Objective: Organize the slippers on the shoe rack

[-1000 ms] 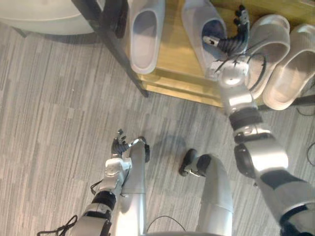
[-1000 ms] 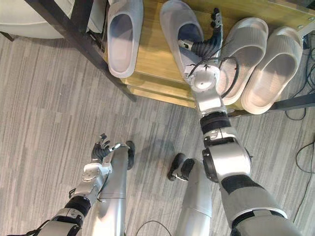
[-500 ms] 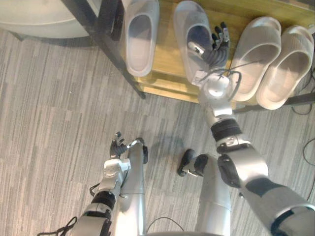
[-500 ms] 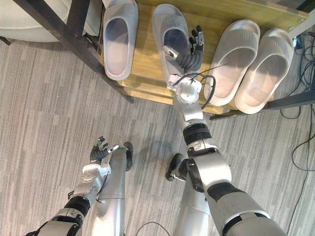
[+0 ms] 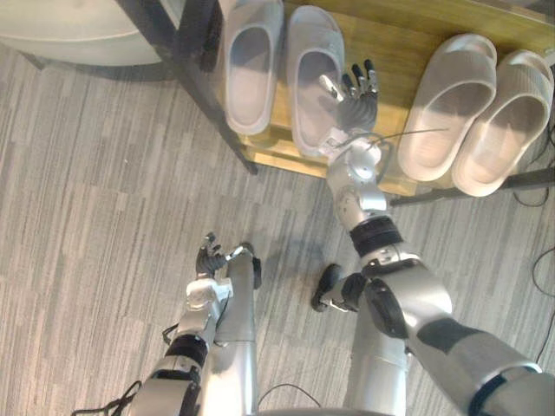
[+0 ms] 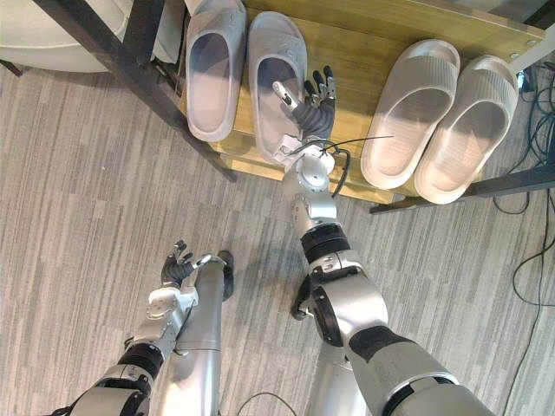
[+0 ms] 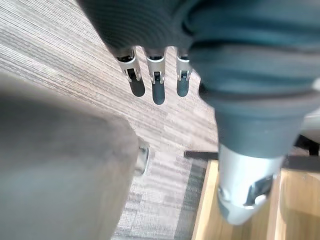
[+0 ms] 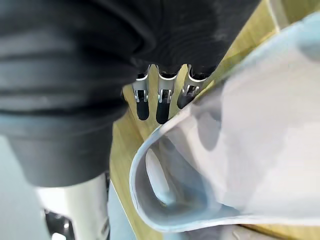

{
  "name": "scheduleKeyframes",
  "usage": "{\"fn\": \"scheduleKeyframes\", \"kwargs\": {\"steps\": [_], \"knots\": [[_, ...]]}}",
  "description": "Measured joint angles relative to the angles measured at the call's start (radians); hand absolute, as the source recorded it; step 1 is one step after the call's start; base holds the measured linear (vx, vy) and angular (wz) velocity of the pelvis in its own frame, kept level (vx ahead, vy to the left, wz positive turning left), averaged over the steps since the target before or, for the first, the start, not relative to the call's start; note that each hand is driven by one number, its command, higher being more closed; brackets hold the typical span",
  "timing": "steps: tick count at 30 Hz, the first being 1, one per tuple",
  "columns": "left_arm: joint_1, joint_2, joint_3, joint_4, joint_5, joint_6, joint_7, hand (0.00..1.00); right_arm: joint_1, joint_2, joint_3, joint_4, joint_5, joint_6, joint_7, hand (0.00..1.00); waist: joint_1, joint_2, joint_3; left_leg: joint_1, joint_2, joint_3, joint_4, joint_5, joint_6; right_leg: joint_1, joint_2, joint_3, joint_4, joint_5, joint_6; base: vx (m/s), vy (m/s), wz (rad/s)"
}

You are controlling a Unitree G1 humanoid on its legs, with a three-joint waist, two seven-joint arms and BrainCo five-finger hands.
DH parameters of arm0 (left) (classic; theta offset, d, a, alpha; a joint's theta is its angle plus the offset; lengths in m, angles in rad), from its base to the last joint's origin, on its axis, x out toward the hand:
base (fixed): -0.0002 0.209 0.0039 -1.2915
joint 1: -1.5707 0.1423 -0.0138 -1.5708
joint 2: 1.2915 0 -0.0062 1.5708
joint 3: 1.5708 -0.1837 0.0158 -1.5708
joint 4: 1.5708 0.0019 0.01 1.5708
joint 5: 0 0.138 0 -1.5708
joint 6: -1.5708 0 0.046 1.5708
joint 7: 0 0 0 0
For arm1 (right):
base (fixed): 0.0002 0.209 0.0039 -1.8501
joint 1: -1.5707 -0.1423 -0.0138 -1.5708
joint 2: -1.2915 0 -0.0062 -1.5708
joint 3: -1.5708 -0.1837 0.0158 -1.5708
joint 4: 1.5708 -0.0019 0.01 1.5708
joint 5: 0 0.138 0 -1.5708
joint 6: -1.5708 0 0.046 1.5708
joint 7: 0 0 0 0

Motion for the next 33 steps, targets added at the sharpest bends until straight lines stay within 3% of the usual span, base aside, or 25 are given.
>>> {"fn": "scheduleKeyframes", "kwargs": {"steps": [15,28,33], "knots": [[-0.024,-0.018,-0.001,0.005,0.019,0.017,0.016,0.00,-0.004,0.012,-0.040,0.005,0.115,-0.021,0.001,0.00,0.025,0.002,0.001,0.003,-0.010,-0.015,-0.020,0.019,-0.011,0.006,-0.001,-0.013,-0.005,0.001,-0.001,-0.01,0.014,0.03],[-0.024,-0.022,0.002,0.020,0.019,0.016,0.014,0.00,-0.024,-0.043,-0.075,0.056,0.110,0.007,0.029,0.00,0.024,0.008,0.009,0.017,-0.007,-0.012,-0.032,0.025,-0.011,0.018,-0.003,-0.014,-0.013,0.002,-0.004,0.00,0.025,0.01],[-0.023,-0.025,0.036,0.022,0.014,0.011,0.012,0.00,-0.025,-0.061,-0.080,0.065,0.061,0.019,0.028,0.00,0.022,0.006,0.023,0.026,0.007,0.006,-0.030,0.024,-0.011,0.019,0.000,-0.003,-0.015,0.008,-0.013,-0.01,0.038,-0.07]]}}
